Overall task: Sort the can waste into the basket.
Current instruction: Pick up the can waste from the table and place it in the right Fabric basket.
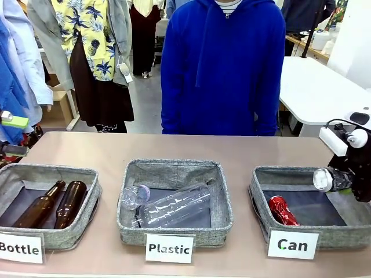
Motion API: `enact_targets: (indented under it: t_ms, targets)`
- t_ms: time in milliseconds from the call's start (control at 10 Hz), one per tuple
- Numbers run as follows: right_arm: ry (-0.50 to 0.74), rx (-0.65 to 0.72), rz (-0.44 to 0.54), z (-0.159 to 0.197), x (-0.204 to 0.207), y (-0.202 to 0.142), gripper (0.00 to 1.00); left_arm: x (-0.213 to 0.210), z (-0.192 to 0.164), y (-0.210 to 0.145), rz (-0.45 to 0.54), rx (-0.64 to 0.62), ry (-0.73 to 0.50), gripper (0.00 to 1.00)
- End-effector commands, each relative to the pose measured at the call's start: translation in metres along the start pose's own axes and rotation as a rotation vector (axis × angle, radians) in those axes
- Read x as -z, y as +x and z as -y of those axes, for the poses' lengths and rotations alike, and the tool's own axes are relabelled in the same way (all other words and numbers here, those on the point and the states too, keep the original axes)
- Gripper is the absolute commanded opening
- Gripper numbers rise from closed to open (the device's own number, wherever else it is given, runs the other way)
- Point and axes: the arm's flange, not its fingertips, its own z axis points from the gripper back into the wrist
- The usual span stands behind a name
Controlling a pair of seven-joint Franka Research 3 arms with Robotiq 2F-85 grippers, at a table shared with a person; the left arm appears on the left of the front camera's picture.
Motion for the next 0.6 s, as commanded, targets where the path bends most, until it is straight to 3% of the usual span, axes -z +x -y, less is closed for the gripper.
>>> enact_targets:
  t_ms: [0, 100, 500]
  targets:
    - [0.012, 0.003, -0.041, 0.0133, -0.0029, 0.0044, 0.61, 0.0007, 0.0026, -0.0018, 0.002, -0.003, -0.01, 1.0]
    - [0.009, 0.021, -0.053, 0.015, -0.0019, 0.0035, 1.0, 0.0007, 0.0026, -0.0018, 0.002, -0.003, -0.01, 1.0]
    - [0.028, 0.034, -0.038, 0.0204, 0.0022, 0.0059, 1.0, 0.0007, 0.0026, -0.0018, 0.002, -0.003, -0.01, 1.0]
